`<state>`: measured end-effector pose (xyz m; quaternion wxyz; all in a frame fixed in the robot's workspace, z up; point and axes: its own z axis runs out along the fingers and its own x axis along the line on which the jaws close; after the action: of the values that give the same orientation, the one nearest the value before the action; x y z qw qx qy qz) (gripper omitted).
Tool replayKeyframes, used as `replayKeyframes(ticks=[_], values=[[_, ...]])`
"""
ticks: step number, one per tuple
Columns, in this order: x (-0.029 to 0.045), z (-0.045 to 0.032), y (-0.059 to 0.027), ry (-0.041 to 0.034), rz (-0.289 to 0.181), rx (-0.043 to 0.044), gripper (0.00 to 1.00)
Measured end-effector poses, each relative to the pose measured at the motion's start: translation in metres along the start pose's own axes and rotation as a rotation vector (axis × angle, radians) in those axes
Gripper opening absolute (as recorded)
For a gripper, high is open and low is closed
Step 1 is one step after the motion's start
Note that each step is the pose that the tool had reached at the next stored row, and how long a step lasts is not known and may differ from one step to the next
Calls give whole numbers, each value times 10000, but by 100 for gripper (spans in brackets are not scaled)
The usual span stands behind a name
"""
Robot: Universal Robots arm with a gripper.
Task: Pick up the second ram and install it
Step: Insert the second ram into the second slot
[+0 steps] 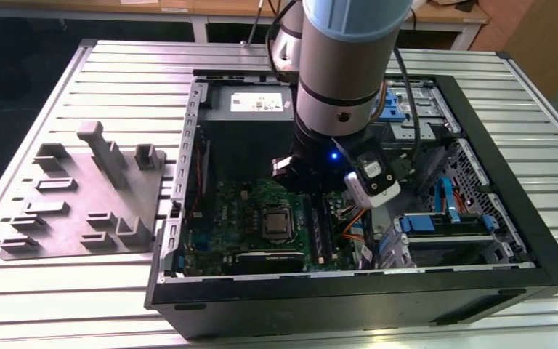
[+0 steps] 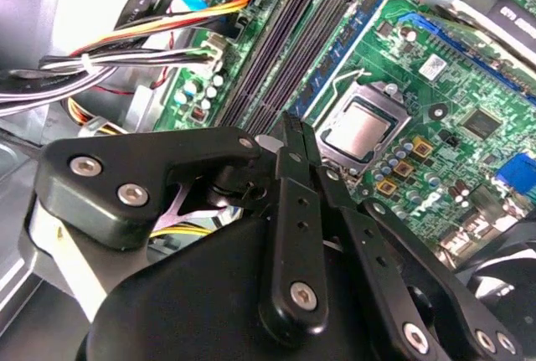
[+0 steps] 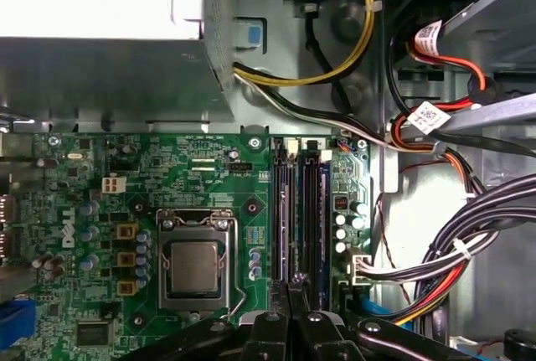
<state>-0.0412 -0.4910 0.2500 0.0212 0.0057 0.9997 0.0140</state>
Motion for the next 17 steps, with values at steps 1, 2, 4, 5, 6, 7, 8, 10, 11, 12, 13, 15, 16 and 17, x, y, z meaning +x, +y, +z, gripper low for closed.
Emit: replayKeyframes(ticks=[1, 2, 4, 5, 6, 7, 8, 10, 11, 12, 13, 15, 16, 17], values=[[-7, 11, 0, 0, 4, -1, 11], [-17, 20, 0, -1, 8, -1, 11], [-40, 28, 0, 0, 10, 2, 11], [-46, 32, 0, 0, 10, 2, 11], [-53, 37, 0, 0, 10, 0, 11], [-60, 42, 0, 0, 11, 0, 11], [-64, 48, 2, 0, 10, 0, 11], [-64, 57, 13, 0, 10, -4, 11], [-64, 62, 18, -1, 10, -8, 11], [-64, 66, 24, 0, 10, -8, 11], [-63, 70, 30, 0, 11, -10, 11], [-64, 83, 37, -1, 10, -11, 11], [-64, 93, 38, -1, 9, -11, 11], [-64, 104, 38, 0, 11, -10, 11]])
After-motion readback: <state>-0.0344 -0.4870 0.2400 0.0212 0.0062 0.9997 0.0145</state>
